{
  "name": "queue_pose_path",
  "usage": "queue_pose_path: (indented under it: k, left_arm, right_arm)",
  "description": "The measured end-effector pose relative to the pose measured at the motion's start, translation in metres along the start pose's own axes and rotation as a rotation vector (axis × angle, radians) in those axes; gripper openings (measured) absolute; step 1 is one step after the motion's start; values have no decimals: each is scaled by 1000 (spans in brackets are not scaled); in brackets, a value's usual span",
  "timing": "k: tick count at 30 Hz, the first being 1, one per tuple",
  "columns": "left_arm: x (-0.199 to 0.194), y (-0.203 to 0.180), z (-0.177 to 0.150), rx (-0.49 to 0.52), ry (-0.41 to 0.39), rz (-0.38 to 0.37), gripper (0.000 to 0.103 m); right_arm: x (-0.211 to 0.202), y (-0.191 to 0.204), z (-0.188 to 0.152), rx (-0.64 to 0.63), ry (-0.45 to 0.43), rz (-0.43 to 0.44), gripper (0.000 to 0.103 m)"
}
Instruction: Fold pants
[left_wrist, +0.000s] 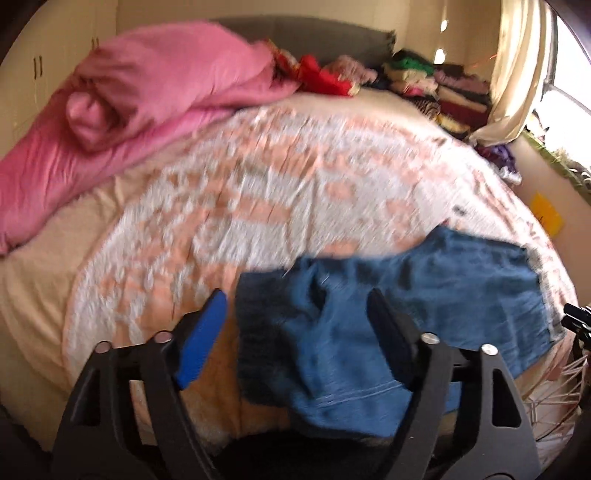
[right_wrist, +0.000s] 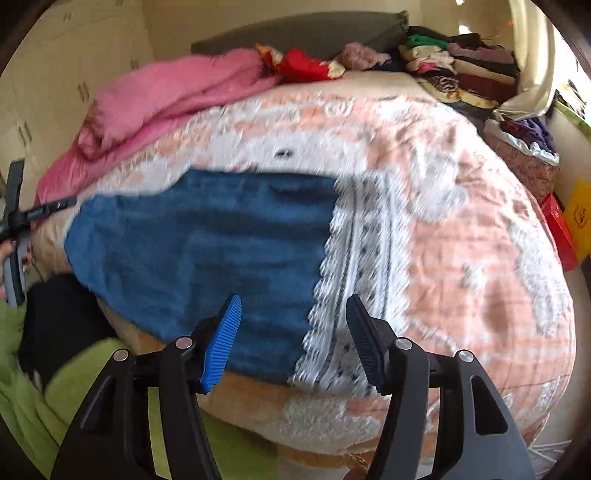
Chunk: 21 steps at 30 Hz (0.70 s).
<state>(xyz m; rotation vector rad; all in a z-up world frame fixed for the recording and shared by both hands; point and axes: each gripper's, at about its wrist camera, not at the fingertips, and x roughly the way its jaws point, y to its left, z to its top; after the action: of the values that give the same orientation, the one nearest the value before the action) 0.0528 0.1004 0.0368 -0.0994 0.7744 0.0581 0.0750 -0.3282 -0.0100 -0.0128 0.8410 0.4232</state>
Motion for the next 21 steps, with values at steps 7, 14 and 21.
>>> queue_pose_path:
  k: [7,14,21]
  left_arm:
    - [-4,-44,32,79,-45,-77,84]
    - [32,-92,56,126,-2,-166,85]
    - [76,-128,66,149,73,-235,85]
  right_arm:
    - [-7,-33,29,105,-73,-27,61]
    - [-1,-61,51,181,-98,-49,77]
    - [13,-80,69,203,-97,-40,77]
